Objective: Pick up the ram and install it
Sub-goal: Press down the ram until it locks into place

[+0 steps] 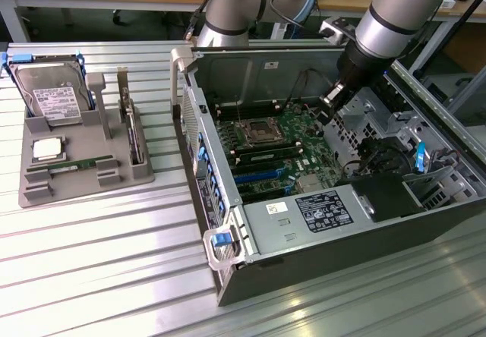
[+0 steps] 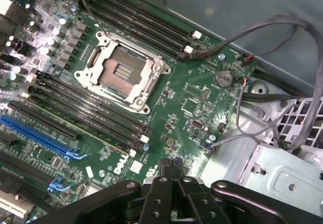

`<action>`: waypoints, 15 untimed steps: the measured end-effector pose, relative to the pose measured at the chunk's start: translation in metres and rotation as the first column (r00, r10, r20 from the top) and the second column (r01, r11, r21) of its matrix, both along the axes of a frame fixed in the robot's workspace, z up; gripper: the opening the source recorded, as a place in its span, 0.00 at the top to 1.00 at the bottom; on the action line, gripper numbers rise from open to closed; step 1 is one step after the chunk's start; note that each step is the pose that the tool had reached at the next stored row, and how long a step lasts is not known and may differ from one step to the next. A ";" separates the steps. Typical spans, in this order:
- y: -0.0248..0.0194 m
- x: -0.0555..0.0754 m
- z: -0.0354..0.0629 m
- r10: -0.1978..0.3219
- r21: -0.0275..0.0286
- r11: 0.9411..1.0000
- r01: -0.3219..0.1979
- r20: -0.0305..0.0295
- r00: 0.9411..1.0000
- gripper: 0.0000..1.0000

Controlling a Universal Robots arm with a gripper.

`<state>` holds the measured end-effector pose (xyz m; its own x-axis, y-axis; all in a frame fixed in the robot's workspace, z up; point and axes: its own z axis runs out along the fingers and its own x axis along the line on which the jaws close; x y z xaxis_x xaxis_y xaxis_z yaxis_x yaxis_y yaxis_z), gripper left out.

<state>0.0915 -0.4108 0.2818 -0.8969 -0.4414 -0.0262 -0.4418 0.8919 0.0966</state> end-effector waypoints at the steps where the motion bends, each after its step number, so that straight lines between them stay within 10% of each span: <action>1: 0.0000 0.000 0.0000 -0.014 0.000 1.000 0.014 0.000 1.000 0.90; 6: 0.0000 0.000 -0.0002 -0.088 0.000 0.996 0.088 0.000 0.996 0.90; 15: 0.0000 0.000 -0.0006 -0.253 0.000 0.968 0.253 0.000 0.968 0.90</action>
